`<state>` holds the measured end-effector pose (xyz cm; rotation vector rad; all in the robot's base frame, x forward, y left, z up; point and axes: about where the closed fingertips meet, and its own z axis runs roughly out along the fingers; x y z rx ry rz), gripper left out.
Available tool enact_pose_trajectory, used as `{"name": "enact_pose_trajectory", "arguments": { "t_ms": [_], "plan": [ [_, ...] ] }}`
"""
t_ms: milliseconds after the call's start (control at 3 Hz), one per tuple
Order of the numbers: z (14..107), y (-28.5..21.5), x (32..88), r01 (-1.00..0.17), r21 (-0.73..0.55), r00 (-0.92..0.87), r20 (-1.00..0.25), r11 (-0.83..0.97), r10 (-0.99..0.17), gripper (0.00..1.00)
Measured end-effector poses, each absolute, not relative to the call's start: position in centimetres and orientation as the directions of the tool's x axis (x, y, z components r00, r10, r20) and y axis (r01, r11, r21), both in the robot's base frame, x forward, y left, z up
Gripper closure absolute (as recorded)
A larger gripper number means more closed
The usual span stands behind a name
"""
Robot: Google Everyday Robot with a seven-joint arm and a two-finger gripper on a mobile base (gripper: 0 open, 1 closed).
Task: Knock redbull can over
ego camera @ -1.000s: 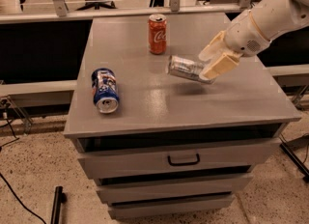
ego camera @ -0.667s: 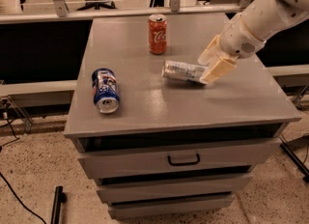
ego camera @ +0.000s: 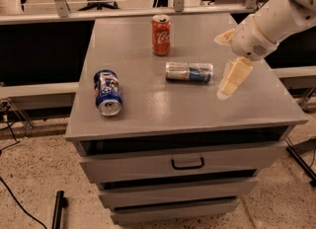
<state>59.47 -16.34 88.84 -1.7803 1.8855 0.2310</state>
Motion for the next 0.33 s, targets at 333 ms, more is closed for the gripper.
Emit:
{"name": "enact_pose_trajectory", "arguments": {
  "t_ms": [333],
  "plan": [
    [88.80, -16.30, 59.49, -0.966, -0.231, 0.011, -0.483, 0.115, -0.875, 0.00]
  ]
}}
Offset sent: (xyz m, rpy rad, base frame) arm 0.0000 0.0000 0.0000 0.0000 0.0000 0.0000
